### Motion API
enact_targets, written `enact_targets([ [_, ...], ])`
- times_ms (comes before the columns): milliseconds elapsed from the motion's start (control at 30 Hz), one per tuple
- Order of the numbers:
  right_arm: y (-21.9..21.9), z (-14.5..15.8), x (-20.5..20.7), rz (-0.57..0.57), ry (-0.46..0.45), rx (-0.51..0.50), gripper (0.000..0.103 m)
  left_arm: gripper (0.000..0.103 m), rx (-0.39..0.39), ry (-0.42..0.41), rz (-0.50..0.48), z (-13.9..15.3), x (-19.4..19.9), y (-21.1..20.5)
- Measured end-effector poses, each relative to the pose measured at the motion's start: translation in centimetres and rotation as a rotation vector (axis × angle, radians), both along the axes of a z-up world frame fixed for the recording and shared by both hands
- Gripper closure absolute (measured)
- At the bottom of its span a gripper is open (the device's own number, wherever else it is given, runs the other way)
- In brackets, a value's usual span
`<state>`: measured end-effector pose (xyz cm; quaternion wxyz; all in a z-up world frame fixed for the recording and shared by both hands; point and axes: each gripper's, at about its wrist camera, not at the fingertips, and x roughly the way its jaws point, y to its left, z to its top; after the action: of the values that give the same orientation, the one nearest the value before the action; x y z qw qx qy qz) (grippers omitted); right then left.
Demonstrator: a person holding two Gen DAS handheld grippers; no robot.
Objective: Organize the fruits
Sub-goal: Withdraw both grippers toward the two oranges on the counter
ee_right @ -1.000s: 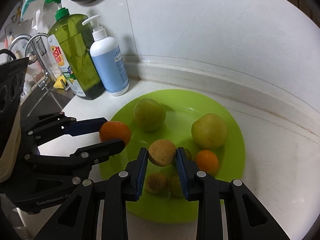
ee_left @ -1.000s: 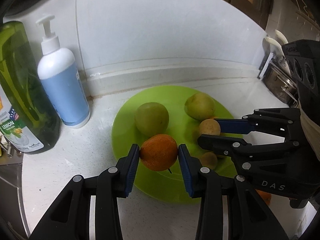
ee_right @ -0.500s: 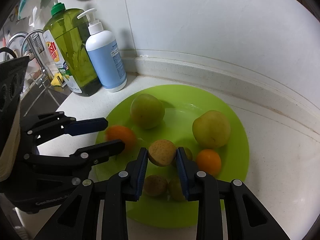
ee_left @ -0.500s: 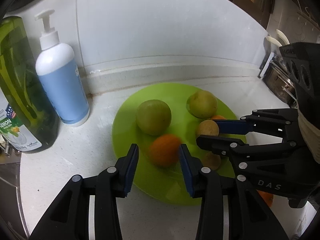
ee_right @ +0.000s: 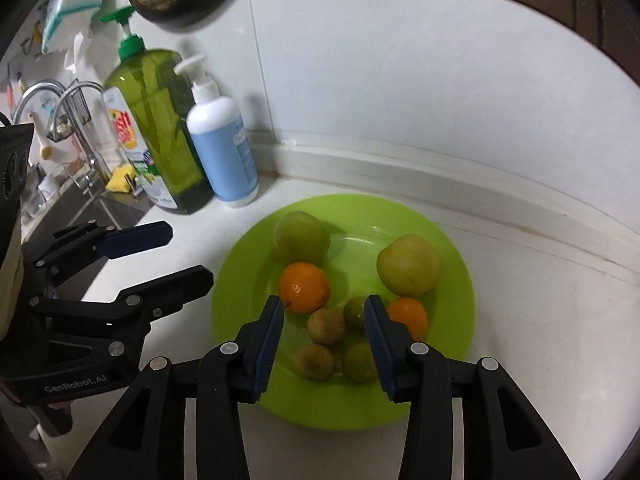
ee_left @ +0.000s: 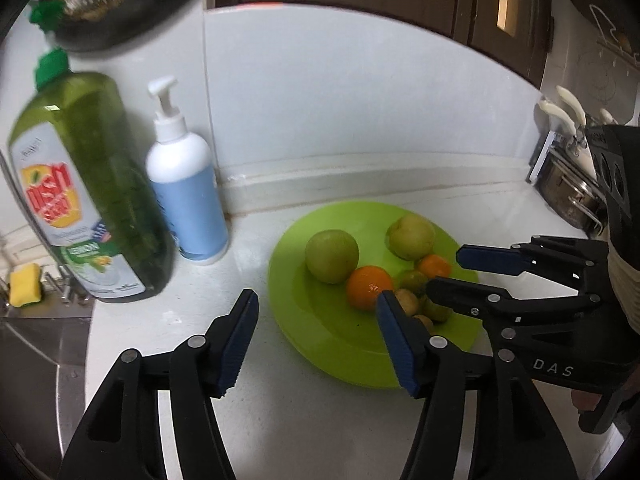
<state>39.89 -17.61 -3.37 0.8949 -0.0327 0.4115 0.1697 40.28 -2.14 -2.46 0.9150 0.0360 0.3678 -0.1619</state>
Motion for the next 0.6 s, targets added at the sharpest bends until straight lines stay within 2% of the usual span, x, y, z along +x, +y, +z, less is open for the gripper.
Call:
enact_targets([
  [67,-0.2,0.7,-0.8,-0.008,-0.016,0.006,0.059,0.037,-0.008,-0.018,0.005,0.8,-0.8,0.1],
  [167,-0.6,1.9,-2.3,-0.031,-0.054,0.013,0.055,0.036,-0.013,-0.045,0.008,2.0,-2.1,0.0],
  [600,-3.1,5.4,-8.1,-0.104,-0.147,0.021,0.053,0.032,-0.018,-0.121,-0.029,5.3,-7.9,-1.6],
])
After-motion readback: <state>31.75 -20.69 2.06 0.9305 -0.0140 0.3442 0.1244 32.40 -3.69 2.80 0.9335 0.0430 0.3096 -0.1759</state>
